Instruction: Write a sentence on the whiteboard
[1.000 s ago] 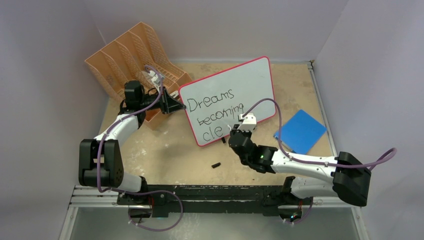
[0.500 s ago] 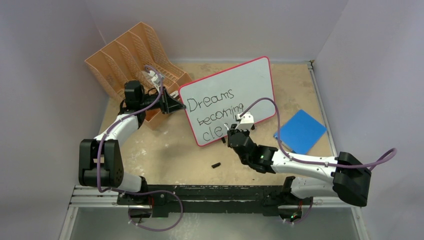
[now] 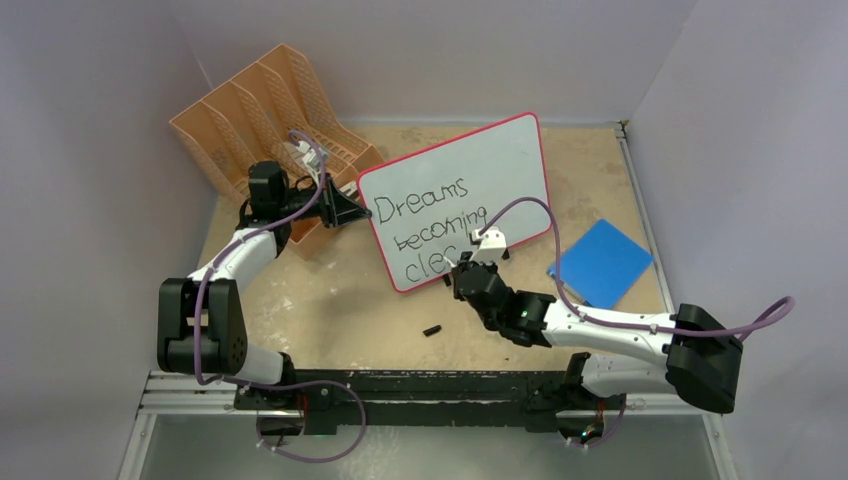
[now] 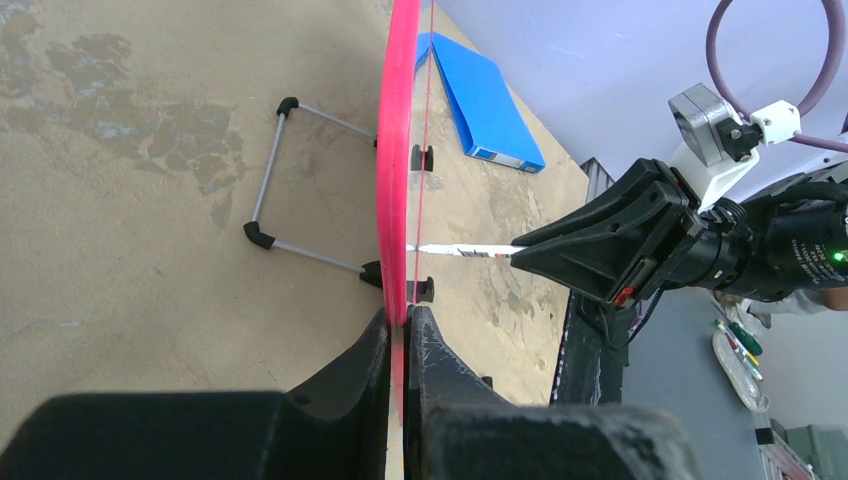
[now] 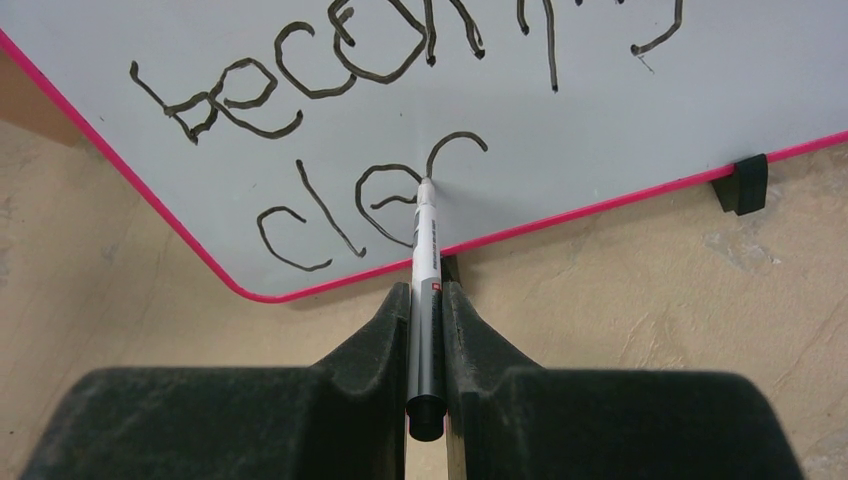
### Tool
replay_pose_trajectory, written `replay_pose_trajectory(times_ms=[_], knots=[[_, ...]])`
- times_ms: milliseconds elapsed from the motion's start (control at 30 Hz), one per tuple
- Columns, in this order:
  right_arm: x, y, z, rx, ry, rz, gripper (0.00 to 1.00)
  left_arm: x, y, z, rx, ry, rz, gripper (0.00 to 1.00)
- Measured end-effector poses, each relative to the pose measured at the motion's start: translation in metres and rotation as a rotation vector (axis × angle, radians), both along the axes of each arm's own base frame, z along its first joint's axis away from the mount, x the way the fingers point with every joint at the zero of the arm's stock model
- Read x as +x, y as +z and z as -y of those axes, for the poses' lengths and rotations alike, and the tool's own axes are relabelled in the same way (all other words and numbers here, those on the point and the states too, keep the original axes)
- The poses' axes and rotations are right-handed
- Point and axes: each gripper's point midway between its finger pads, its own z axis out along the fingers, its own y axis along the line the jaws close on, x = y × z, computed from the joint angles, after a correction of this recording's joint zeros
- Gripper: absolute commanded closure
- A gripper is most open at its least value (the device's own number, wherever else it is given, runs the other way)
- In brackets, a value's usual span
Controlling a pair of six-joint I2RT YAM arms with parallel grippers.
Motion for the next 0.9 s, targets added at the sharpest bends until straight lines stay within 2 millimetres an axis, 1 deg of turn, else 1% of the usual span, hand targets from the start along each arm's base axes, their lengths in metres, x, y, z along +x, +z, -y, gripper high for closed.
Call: replay_pose_trajectory(times_ms=[233, 633, 900], knots=[[-0.005, -0.007, 0.001, 0.008, -0.003, -0.038, 1.0, 0.0, 0.0, 0.0, 0.0, 0.0, 0.0, 1.0], [-0.011, -0.022, 0.012, -0.004, -0.055, -0.097, 1.0, 0.0, 0.0, 0.0, 0.0, 0.0, 0.0, 1.0], [-0.008, -0.022, 0.019, -0.017, -0.097, -0.087, 1.0, 0.0, 0.0, 0.0, 0.0, -0.001, 0.001, 1.0]])
